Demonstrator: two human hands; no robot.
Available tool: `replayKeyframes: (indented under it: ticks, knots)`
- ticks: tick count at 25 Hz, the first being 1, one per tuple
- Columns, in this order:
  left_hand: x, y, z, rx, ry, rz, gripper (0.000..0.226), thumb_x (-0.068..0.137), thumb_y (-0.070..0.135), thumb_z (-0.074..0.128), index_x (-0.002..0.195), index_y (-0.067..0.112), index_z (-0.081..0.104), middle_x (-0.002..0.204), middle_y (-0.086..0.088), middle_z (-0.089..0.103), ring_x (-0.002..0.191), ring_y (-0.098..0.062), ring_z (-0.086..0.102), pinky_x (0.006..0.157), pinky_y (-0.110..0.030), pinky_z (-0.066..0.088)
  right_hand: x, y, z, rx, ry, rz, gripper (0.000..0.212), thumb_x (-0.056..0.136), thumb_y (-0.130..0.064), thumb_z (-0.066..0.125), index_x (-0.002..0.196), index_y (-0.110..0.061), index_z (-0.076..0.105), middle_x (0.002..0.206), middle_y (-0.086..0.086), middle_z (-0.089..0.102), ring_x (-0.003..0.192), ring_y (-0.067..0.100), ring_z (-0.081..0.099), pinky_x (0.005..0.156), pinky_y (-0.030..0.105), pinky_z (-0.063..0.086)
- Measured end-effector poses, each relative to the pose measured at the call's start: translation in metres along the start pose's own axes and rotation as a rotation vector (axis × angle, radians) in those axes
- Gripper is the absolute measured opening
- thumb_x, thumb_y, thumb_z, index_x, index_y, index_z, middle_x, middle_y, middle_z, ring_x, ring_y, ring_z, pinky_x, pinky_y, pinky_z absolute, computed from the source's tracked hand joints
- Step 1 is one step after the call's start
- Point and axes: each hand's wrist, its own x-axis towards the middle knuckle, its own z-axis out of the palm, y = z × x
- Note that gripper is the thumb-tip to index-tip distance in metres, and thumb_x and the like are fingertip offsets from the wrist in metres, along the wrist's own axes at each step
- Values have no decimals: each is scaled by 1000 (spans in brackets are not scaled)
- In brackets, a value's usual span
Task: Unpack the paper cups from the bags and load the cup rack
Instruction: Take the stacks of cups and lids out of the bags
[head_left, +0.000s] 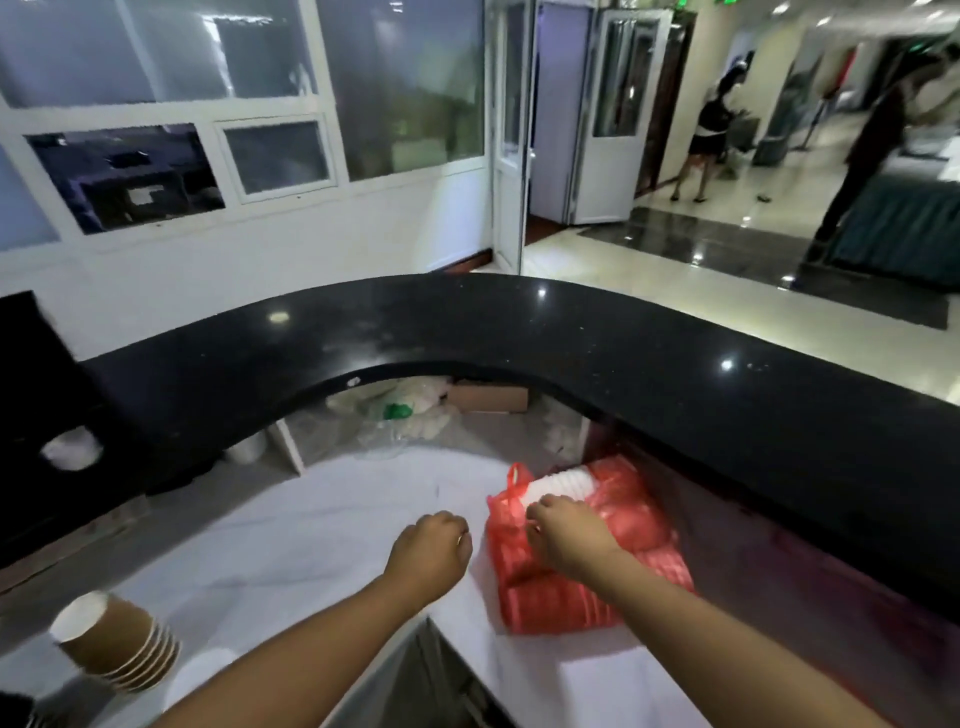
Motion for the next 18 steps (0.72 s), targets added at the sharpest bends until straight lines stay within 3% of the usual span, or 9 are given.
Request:
replayKeyframes:
  ticks: [4,7,10,12,18]
  knots:
    - [62,33,14,-10,31,162,52,93,45,24,116,21,64,115,0,65,107,-24,59,88,-39,50,15,44,4,-13,8,99,29,95,-37,47,110,-18,64,111,9,62,105,34,59,81,42,48]
    - [104,46,32,21,-52,134,44,97,43,39,135,25,52,131,1,55,118,-25,50,91,-39,48,39,56,17,-31,-48,133,29,96,-33,47,114,-18,63,115,8,62,109,33,58,85,40,47]
    - [139,48,56,63,-229,44,53,96,45,49,146,32,38,145,-4,38,128,-31,41,96,-42,43,72,64,34,-80,-138,123,25,95,-25,50,115,-16,60,120,9,60,115,34,55,89,40,44]
    - [150,39,71,54,-339,-38,51,95,35,52,143,27,40,146,-8,32,125,-35,42,95,-44,43,93,66,44,-98,-184,94,31,93,-24,55,122,-16,58,127,8,58,120,32,51,95,40,41]
    - [167,-22,96,-193,-395,22,19,92,17,48,106,12,60,108,-11,59,99,-34,63,81,-38,48,137,58,78,-148,-333,-85,59,80,-39,70,132,-18,53,131,4,55,126,29,47,105,46,33]
